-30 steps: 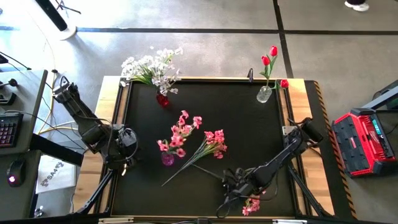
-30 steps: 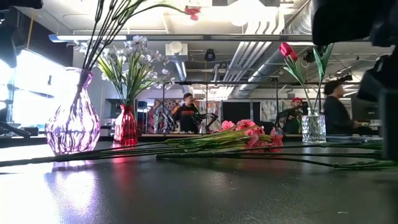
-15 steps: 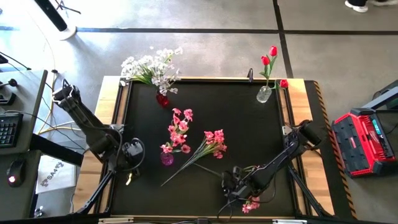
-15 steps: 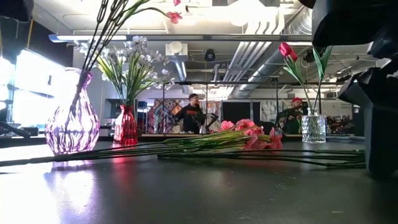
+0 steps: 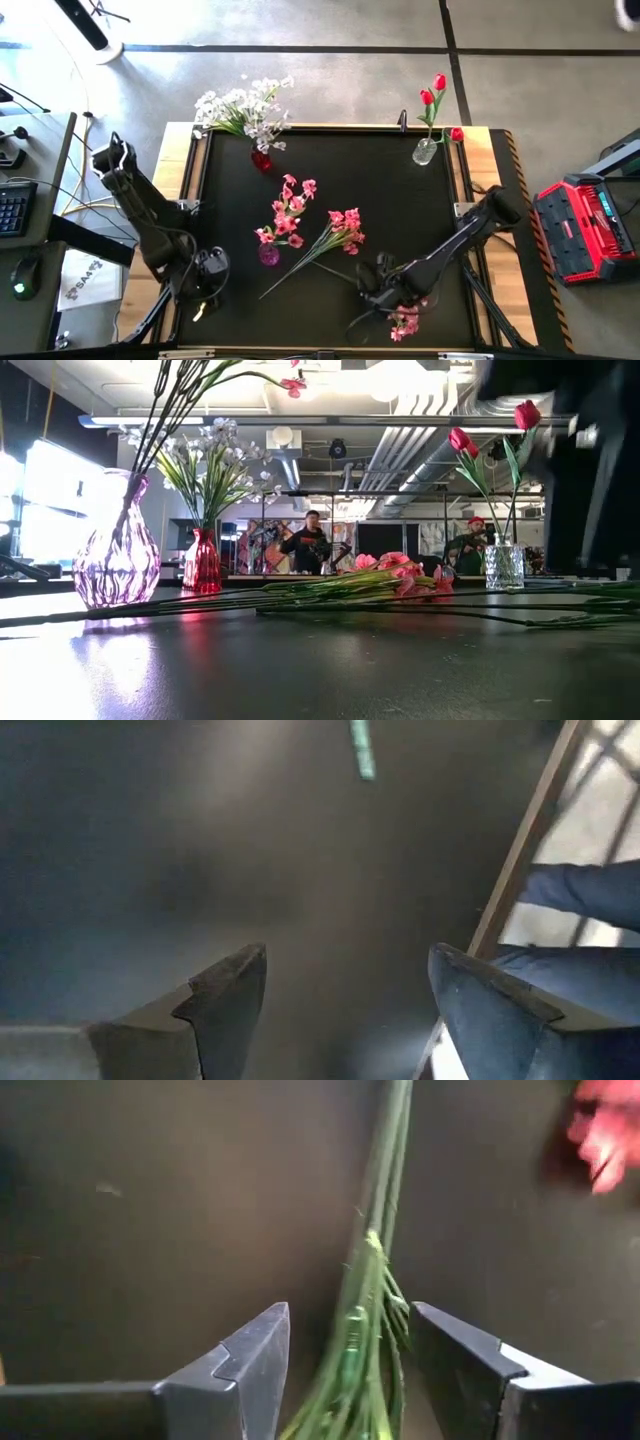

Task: Sort flowers into vase by color
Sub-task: Put the bottom pink flowers into the purple vase

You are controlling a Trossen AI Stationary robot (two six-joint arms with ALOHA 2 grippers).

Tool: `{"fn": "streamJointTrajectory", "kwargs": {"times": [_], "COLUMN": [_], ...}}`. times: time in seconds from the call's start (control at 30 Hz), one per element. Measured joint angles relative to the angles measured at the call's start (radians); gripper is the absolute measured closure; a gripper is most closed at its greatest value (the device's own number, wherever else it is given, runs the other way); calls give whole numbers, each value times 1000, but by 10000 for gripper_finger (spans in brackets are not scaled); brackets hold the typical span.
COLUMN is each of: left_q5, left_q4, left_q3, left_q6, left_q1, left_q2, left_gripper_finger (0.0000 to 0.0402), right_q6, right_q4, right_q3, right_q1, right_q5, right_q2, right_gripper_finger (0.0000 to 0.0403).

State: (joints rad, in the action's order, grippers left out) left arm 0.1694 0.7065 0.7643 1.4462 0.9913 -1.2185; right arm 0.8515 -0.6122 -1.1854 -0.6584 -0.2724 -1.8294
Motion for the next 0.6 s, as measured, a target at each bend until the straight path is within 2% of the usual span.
{"fn": "streamJointTrajectory", "kwargs": {"times": [0.17,0.27,0.37,0.5,0.53,0.6], "left_q5": [10,30,66,101,109,125], "left_q4": [-167,-292,-391,-481,-494,-510], "left_q3": [0,1,1,1,1,13], "left_q6": [-34,-88,-162,-261,-278,-313], "left_q1": [14,19,16,-5,-12,-25], "left_q2": [-40,-64,-93,-127,-132,-143], "left_gripper_finger": [135,135,135,135,135,135], "right_q6": [80,118,138,160,168,206], "right_q4": [74,73,86,119,133,176], "right_q3": [67,86,88,88,88,88], "right_q1": [39,64,92,117,122,128], "right_q5": [45,86,173,295,331,388], "right_q2": [-19,-17,-16,-14,-10,8], "right_gripper_finger": [210,231,281,374,388,390]}}
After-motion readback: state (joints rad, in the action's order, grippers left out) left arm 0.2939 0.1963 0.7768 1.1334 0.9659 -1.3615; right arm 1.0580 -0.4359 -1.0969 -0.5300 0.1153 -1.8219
